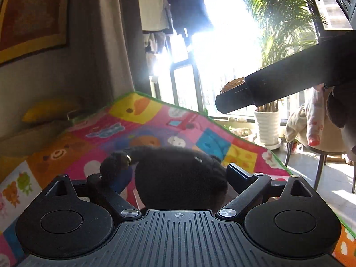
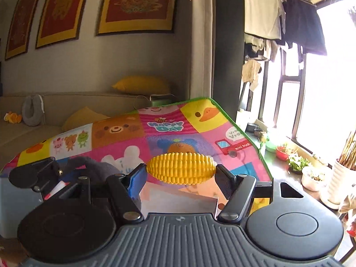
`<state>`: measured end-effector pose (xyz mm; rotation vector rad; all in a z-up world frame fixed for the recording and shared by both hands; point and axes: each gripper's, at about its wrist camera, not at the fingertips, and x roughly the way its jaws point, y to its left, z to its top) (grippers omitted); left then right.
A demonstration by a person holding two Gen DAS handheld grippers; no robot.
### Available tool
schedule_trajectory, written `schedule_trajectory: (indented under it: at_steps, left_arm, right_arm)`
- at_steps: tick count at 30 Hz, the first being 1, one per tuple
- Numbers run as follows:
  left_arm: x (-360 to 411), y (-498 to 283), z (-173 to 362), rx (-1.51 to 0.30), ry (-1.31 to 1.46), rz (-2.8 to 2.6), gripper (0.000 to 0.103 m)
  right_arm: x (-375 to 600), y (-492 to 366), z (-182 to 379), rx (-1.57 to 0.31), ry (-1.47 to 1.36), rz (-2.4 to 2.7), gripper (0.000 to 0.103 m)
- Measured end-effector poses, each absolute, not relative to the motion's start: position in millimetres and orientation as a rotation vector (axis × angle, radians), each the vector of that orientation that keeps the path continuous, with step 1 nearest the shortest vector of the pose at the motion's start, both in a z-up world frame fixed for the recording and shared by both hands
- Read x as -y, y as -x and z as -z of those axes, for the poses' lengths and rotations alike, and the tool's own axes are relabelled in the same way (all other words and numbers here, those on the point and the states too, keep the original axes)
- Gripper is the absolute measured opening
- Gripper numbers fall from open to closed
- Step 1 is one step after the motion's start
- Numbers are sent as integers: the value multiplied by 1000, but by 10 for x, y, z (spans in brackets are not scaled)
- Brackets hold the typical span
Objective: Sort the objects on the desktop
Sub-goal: 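Carry the plush cat with the left tool into the pink box while the right tool drops the corn in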
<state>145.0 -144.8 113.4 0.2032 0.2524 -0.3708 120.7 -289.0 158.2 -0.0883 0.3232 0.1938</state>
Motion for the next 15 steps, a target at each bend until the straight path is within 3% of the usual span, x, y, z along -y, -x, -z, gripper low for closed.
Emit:
schedule_trajectory:
  at_steps: [4,9,13,15]
  left_arm:
    - [1182,-1471,-1012,-301,-182,373,101]
    - [802,-1243,-782,-397,-139,376,102]
    - [610,-1183,-595,-466,-117,377,102]
    - [516,-1117,-537,-477,-117,357,102]
  right_arm:
    - [2959,-1763,-1342,-410,32,-169,75]
    - [3152,-2081,-721,-550,-6,-96,75]
    - [3320,-2203,-309,-683,-113,-41,56]
    - [3358,-2177,-236,-693,-137,-12,56]
